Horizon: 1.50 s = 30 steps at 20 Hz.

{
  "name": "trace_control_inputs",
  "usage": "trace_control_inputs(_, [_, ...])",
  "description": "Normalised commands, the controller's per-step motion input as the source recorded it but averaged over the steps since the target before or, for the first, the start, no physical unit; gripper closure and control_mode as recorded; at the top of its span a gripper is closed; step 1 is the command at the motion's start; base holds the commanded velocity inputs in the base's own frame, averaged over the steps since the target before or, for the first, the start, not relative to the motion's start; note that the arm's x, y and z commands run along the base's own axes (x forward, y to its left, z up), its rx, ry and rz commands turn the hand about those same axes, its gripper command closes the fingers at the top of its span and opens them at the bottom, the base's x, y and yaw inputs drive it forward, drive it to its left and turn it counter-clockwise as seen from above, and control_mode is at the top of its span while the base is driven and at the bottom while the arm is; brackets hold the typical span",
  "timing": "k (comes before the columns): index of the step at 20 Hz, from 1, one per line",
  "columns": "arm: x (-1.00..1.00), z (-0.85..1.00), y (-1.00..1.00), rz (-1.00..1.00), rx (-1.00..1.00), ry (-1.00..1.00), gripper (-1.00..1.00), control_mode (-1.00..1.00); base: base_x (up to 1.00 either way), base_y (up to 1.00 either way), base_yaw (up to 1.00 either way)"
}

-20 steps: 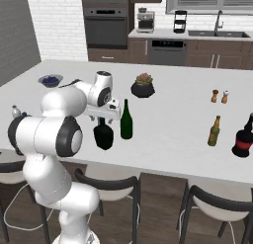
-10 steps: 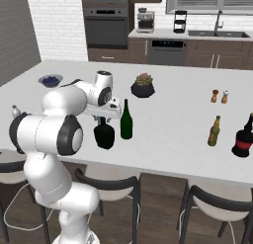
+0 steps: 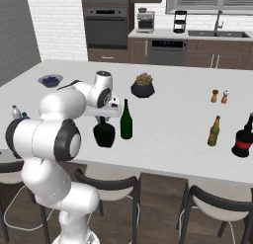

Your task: Move the plastic bottles in the middle to the plastics group, and the glass bottles in the middle to the glass group.

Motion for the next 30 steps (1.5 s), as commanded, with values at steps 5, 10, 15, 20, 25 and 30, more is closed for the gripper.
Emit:
trace_control_inputs(5, [-0.62, 0.32, -0.05, 0.06, 0.03, -0.03, 1.0, -1.0, 0.0, 0.0, 0.0])
trace_control_inputs(10, [-0.54, 0.45, -0.33, 0.01, 0.05, 0.01, 1.0, -1.0, 0.0, 0.0, 0.0])
trace_control_inputs(15, [-0.36, 0.3, -0.61, 0.0, 0.01, 0.0, 1.0, -1.0, 0.0, 0.0, 0.0])
trace_control_inputs(20, [-0.19, 0.15, -0.78, 0.0, 0.0, 0.0, 1.0, -1.0, 0.0, 0.0, 0.0])
trace_control_inputs(25, [-0.08, 0.11, -0.86, 0.0, -0.01, 0.0, 1.0, -1.0, 0.0, 0.0, 0.0])
trace_control_inputs(30, [0.03, 0.04, -0.81, 0.0, -0.08, 0.0, 1.0, -1.0, 0.0, 0.0, 0.0])
